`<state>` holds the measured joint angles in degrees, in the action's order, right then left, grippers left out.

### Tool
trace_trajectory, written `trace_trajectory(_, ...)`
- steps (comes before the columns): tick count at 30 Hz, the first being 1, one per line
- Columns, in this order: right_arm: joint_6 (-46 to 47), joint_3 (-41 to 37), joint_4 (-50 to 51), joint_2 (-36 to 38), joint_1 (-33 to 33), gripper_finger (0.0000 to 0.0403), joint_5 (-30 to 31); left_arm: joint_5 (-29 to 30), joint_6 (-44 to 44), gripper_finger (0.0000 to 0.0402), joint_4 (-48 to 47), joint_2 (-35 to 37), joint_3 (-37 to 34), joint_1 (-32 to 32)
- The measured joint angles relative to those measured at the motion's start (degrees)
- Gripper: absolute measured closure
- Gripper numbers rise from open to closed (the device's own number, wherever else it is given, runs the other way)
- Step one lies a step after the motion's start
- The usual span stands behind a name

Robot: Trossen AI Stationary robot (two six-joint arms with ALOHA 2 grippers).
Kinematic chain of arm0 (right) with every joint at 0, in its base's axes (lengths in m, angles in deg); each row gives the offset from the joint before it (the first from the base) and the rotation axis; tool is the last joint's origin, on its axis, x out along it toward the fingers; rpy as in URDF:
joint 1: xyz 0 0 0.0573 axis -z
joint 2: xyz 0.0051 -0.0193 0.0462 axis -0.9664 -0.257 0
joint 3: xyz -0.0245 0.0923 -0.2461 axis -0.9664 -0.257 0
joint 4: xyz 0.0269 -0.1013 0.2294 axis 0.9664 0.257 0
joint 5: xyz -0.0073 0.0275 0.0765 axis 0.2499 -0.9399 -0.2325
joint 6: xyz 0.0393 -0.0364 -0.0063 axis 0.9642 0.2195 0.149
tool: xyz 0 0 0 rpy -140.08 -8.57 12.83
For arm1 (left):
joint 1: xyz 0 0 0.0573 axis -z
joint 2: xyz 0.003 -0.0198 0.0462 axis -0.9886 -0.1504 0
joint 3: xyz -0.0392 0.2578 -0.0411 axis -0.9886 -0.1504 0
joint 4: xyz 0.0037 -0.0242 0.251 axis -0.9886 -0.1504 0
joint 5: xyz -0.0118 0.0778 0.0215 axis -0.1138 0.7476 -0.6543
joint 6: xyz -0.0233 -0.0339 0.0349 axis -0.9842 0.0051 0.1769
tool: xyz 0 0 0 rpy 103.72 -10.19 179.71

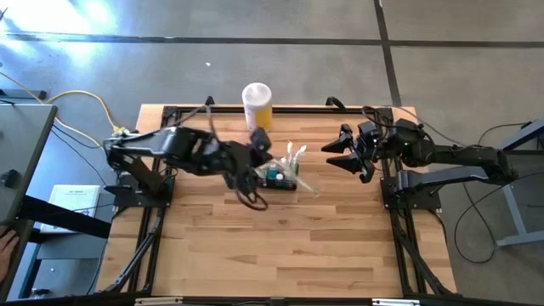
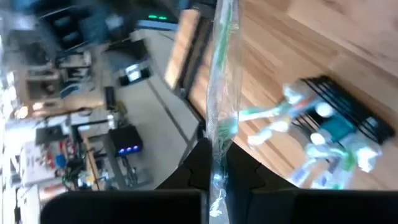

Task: Pick & Place toothbrushing station
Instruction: Put the green toothbrush into the right section wire organizer

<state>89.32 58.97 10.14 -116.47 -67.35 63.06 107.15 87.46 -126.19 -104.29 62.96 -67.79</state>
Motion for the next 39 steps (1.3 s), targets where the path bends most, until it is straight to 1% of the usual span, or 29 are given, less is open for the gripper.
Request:
trace_trajectory(9,0.1,0.0,1.3,-3.0,1.0,0.0207,-0.2,1.1,6.3,0.0394,0.1,-6.2,0.6,0.0)
trace_trajectory(14,-0.3,0.0,1.2,-6.4,1.0,0.0207,-0.2,1.7,6.7,0.0394,0.4,-8.2,0.6,-0.1)
trace_trajectory(17,-0.3,0.0,0.4,-9.0,1.0,0.0207,-1.7,3.4,6.8,0.0394,-1.0,-9.0,0.5,0.0)
trace_trajectory(19,-0.4,0.0,-0.5,-10.7,1.0,0.0207,-3.2,4.2,7.9,0.0394,0.0,-10.0,0.6,0.0)
trace_trajectory(21,-0.4,0.0,-1.5,-12.1,1.0,0.0207,-4.3,4.5,8.3,0.0394,-0.8,-10.3,0.5,0.0)
trace_trajectory(24,-0.3,0.0,-2.8,-14.0,1.0,0.0207,-5.9,4.7,9.0,0.0394,0.6,-11.4,0.7,0.0)
trace_trajectory(26,-0.4,0.0,-3.4,-15.1,1.0,0.0207,-6.1,4.8,9.7,0.0394,-0.2,-11.8,0.5,0.0)
trace_trajectory(30,-0.4,0.0,-3.9,-16.6,1.0,0.0207,-6.1,5.5,11.6,0.0394,2.2,-13.0,0.5,0.0)
trace_trajectory(39,-1.1,0.0,-3.9,-18.3,0.3,0.0207,-6.5,5.7,15.7,0.0394,6.2,-12.8,0.6,-0.1)
